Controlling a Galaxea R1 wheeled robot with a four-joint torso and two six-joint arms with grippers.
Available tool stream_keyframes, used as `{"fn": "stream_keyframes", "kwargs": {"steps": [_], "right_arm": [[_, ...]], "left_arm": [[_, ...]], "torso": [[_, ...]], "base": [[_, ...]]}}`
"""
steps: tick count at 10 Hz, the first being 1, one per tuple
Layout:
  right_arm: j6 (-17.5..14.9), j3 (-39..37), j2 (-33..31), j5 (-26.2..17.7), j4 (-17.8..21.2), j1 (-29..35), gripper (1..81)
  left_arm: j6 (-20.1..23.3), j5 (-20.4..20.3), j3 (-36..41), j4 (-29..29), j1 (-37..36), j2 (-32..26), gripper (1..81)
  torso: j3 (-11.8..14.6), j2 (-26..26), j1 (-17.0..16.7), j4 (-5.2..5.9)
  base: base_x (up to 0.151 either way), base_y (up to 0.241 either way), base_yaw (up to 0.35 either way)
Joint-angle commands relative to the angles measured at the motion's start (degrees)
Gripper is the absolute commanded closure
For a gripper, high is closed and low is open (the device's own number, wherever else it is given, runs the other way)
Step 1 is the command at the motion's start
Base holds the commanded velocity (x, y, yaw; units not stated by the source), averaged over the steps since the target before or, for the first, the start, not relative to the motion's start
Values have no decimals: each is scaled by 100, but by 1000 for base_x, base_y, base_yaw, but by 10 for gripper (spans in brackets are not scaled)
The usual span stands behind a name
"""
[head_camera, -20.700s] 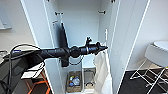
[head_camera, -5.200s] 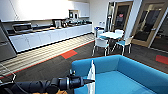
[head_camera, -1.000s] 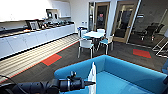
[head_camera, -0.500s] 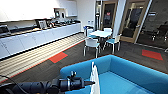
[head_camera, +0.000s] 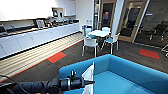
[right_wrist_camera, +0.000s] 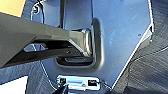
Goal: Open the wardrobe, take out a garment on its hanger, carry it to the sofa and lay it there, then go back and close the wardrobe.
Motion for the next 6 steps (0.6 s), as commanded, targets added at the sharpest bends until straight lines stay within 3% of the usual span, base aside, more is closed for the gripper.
{"fn": "stream_keyframes", "kwargs": {"steps": [1,2,3,4,5,6], "right_arm": [[-24,45,-5,-325,-51,51,10],[-16,45,-5,-325,-51,51,10],[-16,45,-5,-316,-51,51,10],[-24,36,-5,-325,-51,59,10],[-24,36,-5,-324,-60,68,10],[-24,45,-5,-325,-60,86,10]], "left_arm": [[33,-259,190,139,-810,18,811],[33,-259,155,138,-818,45,811],[33,-198,102,147,-818,106,811],[33,-128,15,138,-844,185,811],[33,-127,-152,112,-914,307,811],[24,-118,-259,77,-1002,414,811]], "torso": [[0,0,0,-525],[-2,0,0,-728],[-2,0,0,-378],[-2,0,0,-561],[-198,0,0,-690],[-385,0,0,-736]], "base": [[0,0,0],[0,0,0],[0,0,0],[0,0,0],[0,0,0],[0,0,0]]}}
